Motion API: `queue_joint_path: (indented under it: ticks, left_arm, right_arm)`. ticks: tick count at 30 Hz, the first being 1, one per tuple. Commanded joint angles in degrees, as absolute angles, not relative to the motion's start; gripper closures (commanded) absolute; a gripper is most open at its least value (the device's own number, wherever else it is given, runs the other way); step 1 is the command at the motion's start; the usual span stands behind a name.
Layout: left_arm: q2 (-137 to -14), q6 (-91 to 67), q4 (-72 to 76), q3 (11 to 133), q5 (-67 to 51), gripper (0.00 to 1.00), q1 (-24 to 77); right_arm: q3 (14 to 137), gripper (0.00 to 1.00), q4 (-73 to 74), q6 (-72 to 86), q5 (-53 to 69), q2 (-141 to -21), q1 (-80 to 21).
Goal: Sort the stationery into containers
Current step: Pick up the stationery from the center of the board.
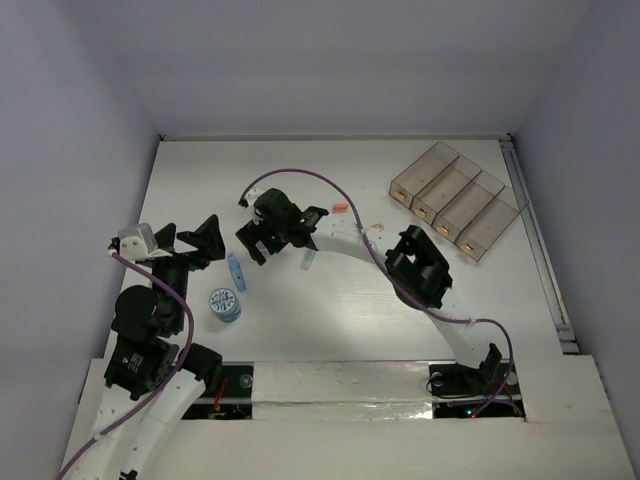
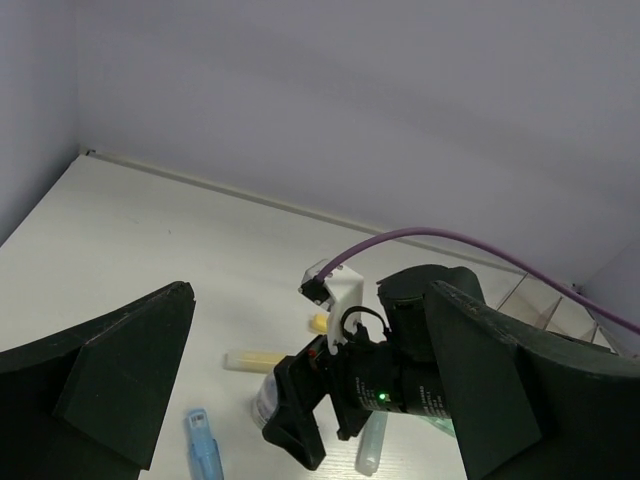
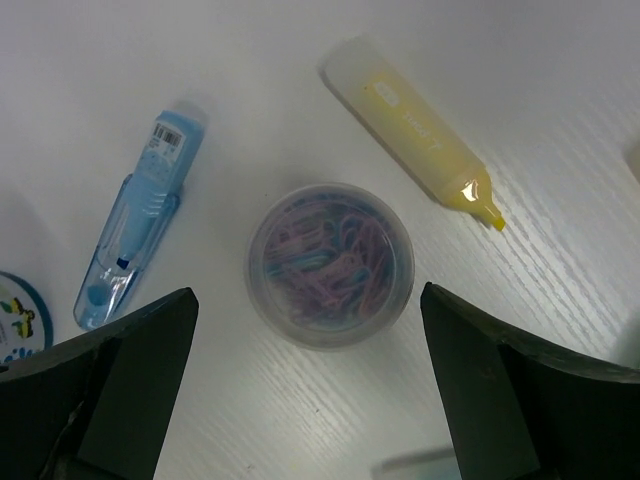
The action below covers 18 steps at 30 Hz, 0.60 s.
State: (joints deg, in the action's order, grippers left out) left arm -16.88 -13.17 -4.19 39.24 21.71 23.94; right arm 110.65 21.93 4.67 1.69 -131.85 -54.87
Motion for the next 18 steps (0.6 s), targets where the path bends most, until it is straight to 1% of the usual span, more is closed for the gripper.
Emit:
queue_joint_path:
  ticks: [1, 9, 11, 18]
  left_arm:
    - [-16.2, -13.1, -2.3, 39.3, 22.1, 0.01, 24.3]
    - [-16.7, -12.8, -1.8, 39.1, 20.8, 0.01, 24.3]
    - [-16.9, -12.9, -1.9, 39.0, 20.7, 0.01, 24.3]
    - [-17.0, -12.7, -1.8, 38.9, 20.1, 0.01, 24.3]
  right_arm:
    - [114.8, 0.01, 23.0, 3.4, -1.5, -133.8, -55.6]
    - [115.4, 0.07, 20.9, 2.5, -4.7, -135.3, -56.2]
    - [115.6, 0.1, 20.6, 2.3, -5.0, -135.4, -56.2]
    - [115.8, 0.11, 19.7, 2.3, -5.6, -135.4, -56.2]
